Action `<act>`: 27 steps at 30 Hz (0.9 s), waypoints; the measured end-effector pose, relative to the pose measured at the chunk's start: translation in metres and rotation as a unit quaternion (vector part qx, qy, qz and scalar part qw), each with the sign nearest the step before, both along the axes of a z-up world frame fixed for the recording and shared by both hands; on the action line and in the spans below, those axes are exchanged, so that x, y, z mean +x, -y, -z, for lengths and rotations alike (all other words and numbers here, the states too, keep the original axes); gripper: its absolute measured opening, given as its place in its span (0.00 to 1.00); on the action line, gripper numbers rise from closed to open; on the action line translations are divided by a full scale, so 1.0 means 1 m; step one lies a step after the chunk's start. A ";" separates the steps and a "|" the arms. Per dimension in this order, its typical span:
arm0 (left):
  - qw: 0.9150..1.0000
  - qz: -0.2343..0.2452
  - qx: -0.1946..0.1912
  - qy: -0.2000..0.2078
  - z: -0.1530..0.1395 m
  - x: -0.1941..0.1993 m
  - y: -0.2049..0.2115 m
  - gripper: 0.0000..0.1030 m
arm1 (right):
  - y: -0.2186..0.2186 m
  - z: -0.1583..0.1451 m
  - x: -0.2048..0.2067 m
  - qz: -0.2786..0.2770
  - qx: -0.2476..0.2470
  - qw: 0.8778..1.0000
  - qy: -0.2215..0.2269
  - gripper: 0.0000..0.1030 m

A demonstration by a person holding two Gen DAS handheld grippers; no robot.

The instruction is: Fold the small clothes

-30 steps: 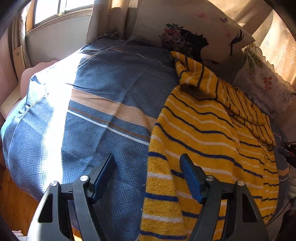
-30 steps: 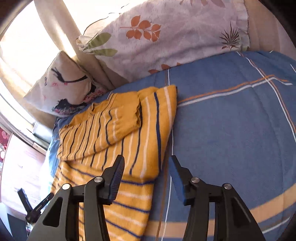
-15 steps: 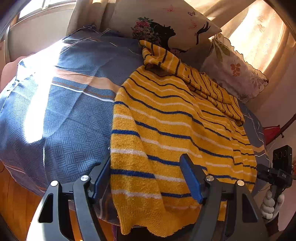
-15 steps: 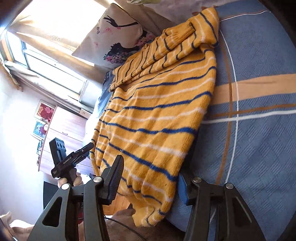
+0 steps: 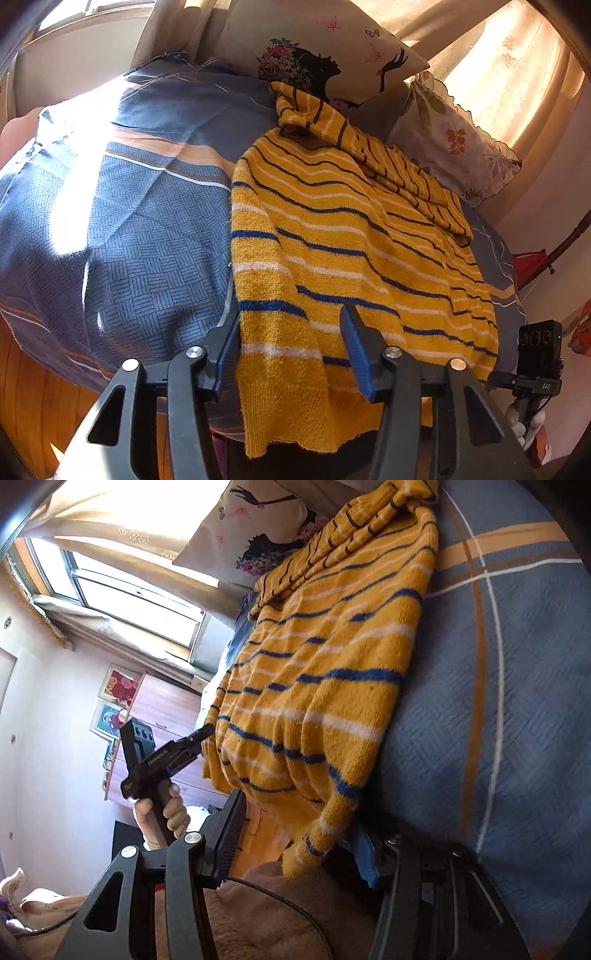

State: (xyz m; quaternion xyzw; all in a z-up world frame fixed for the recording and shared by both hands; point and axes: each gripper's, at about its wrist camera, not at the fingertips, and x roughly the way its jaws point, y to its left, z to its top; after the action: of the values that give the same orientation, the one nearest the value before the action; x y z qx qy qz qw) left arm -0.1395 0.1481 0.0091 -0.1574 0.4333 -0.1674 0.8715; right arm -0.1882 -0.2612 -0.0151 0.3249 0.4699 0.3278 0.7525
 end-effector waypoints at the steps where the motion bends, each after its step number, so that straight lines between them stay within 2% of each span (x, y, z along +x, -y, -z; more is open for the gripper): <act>1: 1.000 -0.004 0.003 0.003 0.000 -0.001 0.003 0.56 | -0.008 0.003 0.005 -0.002 -0.009 1.000 -0.004 0.57; 2: 1.000 -0.008 0.015 0.005 -0.001 -0.001 0.008 0.56 | -0.015 0.006 0.009 -0.001 -0.017 1.000 -0.008 0.57; 3: 1.000 -0.011 0.029 0.005 -0.001 -0.002 0.012 0.48 | -0.021 0.009 0.012 -0.002 -0.020 1.000 -0.010 0.56; 4: 0.999 -0.018 0.044 0.003 -0.002 -0.001 0.014 0.20 | -0.025 0.013 0.013 -0.002 -0.019 1.000 -0.013 0.46; 5: 0.998 -0.027 0.059 0.000 -0.003 -0.001 0.014 0.12 | -0.027 0.016 0.014 0.001 -0.023 1.000 -0.018 0.22; 6: 0.998 -0.027 0.049 -0.001 -0.005 -0.002 0.012 0.11 | -0.027 0.018 0.015 0.001 -0.029 0.999 -0.023 0.10; 8: 0.999 -0.031 0.015 0.000 -0.011 -0.008 0.003 0.08 | -0.017 0.015 0.011 0.011 -0.009 1.000 -0.014 0.09; 10: 0.999 -0.037 -0.001 0.008 -0.021 -0.019 -0.001 0.07 | -0.004 0.003 0.004 0.024 0.009 1.000 0.008 0.08; 14: 0.998 -0.030 -0.047 0.035 -0.049 -0.059 -0.008 0.07 | 0.027 -0.038 -0.023 0.023 0.084 0.994 0.067 0.07; 16: 0.997 -0.024 -0.058 0.053 -0.060 -0.079 -0.007 0.07 | 0.039 -0.064 -0.042 0.023 0.086 0.990 0.110 0.06; 18: 0.996 -0.015 -0.069 0.056 -0.060 -0.091 -0.004 0.07 | 0.049 -0.078 -0.053 0.031 0.079 0.988 0.129 0.06; 21: 0.998 -0.011 -0.054 0.040 -0.045 -0.091 0.003 0.07 | 0.057 -0.066 -0.050 0.037 0.079 0.990 0.111 0.06; 24: 0.996 -0.019 -0.084 0.014 -0.031 -0.080 -0.003 0.07 | 0.051 -0.047 -0.037 0.050 0.089 0.992 0.072 0.06; 27: 0.994 -0.034 -0.106 0.020 -0.041 -0.065 -0.013 0.07 | 0.049 -0.051 -0.022 0.049 0.096 0.992 0.071 0.06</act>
State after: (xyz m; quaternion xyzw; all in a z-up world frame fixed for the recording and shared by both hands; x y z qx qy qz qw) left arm -0.2040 0.1613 0.0500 -0.2600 0.3904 -0.1856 0.8634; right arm -0.2100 -0.3105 0.0359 0.3939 0.3649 0.3561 0.7648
